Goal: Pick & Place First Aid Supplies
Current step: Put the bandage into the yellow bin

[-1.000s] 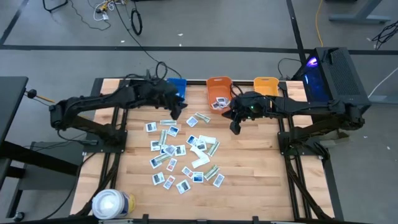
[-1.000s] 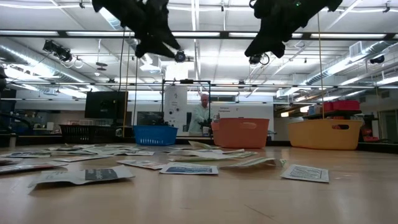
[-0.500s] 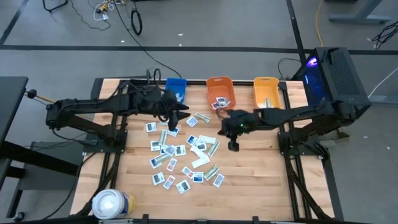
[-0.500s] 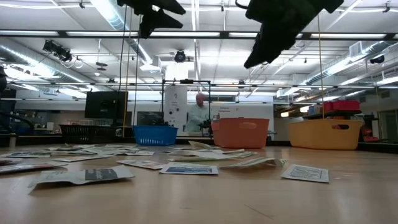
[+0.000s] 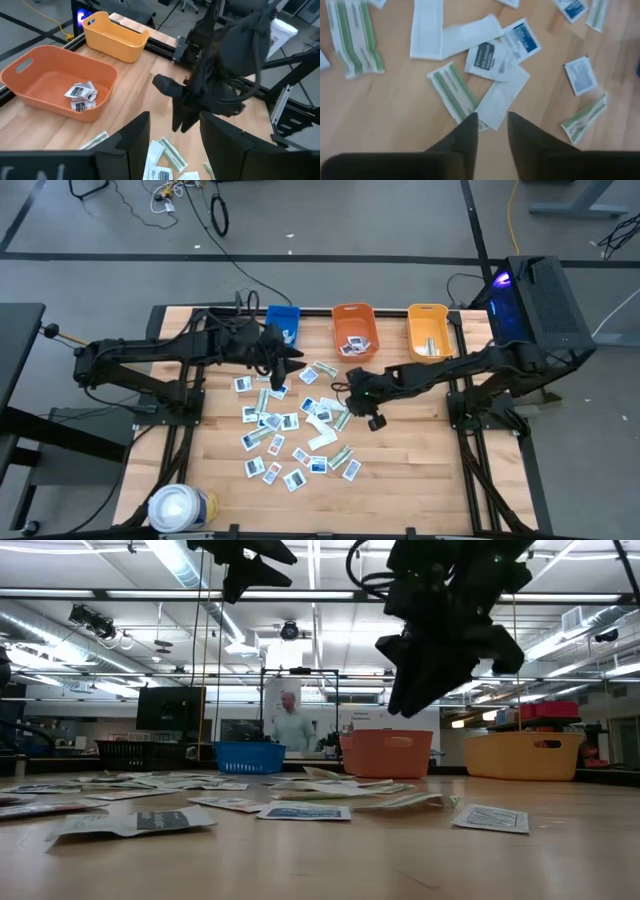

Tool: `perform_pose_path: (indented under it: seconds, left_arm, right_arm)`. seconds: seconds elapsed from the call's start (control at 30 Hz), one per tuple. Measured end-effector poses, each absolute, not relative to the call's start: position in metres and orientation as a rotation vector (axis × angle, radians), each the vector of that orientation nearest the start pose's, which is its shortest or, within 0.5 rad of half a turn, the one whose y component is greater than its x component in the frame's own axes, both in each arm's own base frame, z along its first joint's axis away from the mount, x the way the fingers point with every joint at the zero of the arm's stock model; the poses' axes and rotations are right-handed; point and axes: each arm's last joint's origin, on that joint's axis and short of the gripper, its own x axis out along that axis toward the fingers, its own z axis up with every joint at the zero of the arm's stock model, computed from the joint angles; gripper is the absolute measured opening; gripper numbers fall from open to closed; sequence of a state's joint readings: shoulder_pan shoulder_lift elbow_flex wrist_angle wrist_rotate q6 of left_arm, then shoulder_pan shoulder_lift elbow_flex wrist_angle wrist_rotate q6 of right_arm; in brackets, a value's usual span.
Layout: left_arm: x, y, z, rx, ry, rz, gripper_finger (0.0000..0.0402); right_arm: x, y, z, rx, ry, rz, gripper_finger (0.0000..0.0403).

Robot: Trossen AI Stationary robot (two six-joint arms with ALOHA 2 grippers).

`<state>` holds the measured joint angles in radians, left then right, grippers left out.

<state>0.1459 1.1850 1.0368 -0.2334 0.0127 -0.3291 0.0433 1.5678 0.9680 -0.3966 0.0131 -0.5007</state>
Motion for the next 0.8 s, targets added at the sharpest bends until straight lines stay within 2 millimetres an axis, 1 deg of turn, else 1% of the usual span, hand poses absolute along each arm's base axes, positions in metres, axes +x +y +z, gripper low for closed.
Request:
perform_pose_path:
  seconds: [0.2,0.33,0.5,0.63,0.8]
  left_arm:
    - [0.244,0.033,0.344,-0.343,0.366,0.118,0.0177]
    - [0.23,0.031,0.346,-0.339,0.404,0.116,0.0177]
    - [0.217,0.031,0.354,-0.325,0.373,0.153,0.0177]
    - [0.21,0.03,0.359,-0.318,0.351,0.18,0.0177]
    - [0.203,0.03,0.364,-0.315,0.322,0.187,0.0177]
  right_arm:
    - [0.312,0.013,0.184,-0.594,0.999,0.351,0.0194]
    - [0.315,0.012,0.173,-0.734,1.021,0.406,0.0224]
    - [0.322,0.008,0.16,-0.962,1.037,0.438,0.0233]
    - [0.327,0.005,0.149,-1.029,1.047,0.48,0.0233]
    - [0.331,0.003,0.139,-1.146,1.074,0.474,0.0227]
